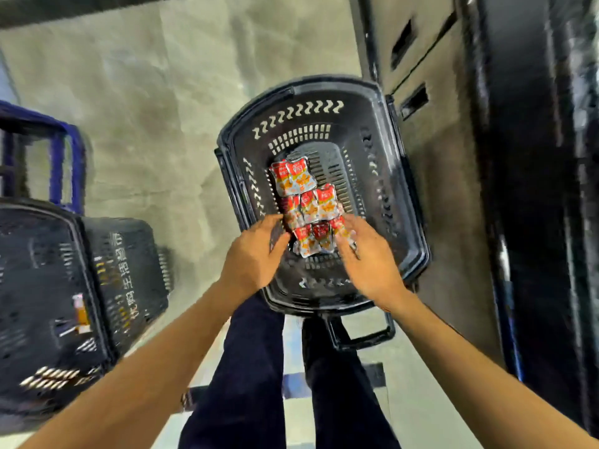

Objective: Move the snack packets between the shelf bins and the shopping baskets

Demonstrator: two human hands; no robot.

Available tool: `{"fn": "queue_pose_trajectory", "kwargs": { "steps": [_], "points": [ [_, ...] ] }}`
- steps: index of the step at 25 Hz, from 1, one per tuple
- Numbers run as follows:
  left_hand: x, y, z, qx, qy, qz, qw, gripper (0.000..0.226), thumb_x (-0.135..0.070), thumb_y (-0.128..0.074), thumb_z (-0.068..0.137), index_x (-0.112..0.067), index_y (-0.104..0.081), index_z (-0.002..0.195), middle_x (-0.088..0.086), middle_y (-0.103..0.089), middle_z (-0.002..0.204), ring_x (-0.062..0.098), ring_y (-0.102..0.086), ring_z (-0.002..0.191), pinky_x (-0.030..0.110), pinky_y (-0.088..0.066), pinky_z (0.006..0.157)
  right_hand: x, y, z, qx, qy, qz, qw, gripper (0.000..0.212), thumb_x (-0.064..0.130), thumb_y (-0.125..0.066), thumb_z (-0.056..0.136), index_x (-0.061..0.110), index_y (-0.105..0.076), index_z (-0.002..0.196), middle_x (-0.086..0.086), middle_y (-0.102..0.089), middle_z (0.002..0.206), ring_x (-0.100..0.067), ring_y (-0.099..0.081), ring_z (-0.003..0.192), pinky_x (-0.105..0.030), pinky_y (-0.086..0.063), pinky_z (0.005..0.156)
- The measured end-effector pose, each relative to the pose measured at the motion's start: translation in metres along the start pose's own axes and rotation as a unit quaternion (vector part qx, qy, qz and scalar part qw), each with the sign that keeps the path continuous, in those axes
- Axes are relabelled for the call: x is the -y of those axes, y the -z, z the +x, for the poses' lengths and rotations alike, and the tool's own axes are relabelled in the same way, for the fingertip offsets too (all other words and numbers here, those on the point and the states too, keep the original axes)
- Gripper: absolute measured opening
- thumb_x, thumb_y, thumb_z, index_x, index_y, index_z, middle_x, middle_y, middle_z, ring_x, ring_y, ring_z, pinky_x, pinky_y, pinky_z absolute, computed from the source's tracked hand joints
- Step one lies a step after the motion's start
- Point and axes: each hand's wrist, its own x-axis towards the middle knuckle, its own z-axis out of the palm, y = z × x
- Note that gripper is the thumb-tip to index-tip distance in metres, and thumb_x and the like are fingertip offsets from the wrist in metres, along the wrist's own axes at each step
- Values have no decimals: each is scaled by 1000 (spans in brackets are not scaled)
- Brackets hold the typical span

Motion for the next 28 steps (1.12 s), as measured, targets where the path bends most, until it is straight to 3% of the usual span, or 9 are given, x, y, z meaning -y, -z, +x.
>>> {"fn": "queue_pose_trajectory", "kwargs": {
  "steps": [5, 10, 13, 16, 18, 20, 23, 28],
  "points": [
    [-36, 31, -123, -16, 48, -66, 997, 39, -22, -56, 93, -14, -52, 131, 9, -63, 122, 27, -59, 111, 31, -46, 91, 36, 45, -113, 32, 29, -20, 999, 43, 17, -49, 95, 5, -44, 135, -14, -53, 133, -30, -50, 122, -33, -37, 101],
    [-64, 39, -215, -14, 25, -121, 992, 36, -22, -57, 93, -15, -53, 128, 0, -62, 121, 17, -61, 107, 19, -40, 86, 43, 69, -209, 24, 47, -25, 998, 43, 26, -51, 95, 8, -46, 134, -11, -60, 126, -28, -59, 110, -28, -42, 86],
    [-72, 40, -245, 12, -6, -144, 990, 35, -22, -57, 93, -17, -54, 127, -2, -62, 123, 15, -60, 108, 12, -42, 81, 46, 65, -253, -37, 37, -8, 999, 43, 29, -51, 94, 9, -47, 132, -11, -60, 124, -27, -58, 110, -34, -46, 91],
    [-79, 41, -263, 46, -57, -146, 987, 35, -20, -58, 92, -16, -54, 127, -3, -60, 123, 9, -58, 105, 14, -41, 86, 56, 49, -289, -128, 0, 43, 991, 37, 20, -55, 94, 8, -51, 128, -7, -60, 117, -21, -59, 100, -12, -37, 81],
    [-81, 42, -271, 67, -99, -132, 984, 36, -20, -59, 92, -15, -54, 128, -5, -60, 120, 5, -56, 102, 10, -38, 85, 66, 35, -311, -164, -48, 75, 982, 34, 19, -54, 94, 11, -52, 127, -2, -59, 116, -17, -58, 99, -12, -35, 75],
    [-78, 42, -280, 112, -147, -113, 976, 35, -18, -59, 92, -14, -55, 127, -6, -60, 115, 4, -56, 100, 9, -37, 82, 71, 13, -340, -223, -95, 108, 964, 34, 20, -54, 94, 13, -52, 128, -3, -60, 116, -21, -58, 100, -23, -40, 77],
    [-71, 33, -295, 187, -212, -61, 957, 34, -20, -60, 92, -16, -56, 125, -7, -60, 112, 7, -57, 103, 17, -41, 87, 76, -32, -393, -286, -172, 179, 926, 36, 26, -53, 94, 17, -50, 129, -5, -60, 117, -21, -60, 99, -31, -48, 86],
    [-81, -7, -341, 333, -311, 23, 890, 31, -18, -59, 91, -19, -55, 122, -3, -60, 114, 13, -59, 104, 22, -44, 89, 83, -99, -489, -382, -285, 261, 839, 47, 44, -49, 90, 17, -49, 129, -1, -62, 114, -19, -64, 94, -41, -51, 86]
  ]
}}
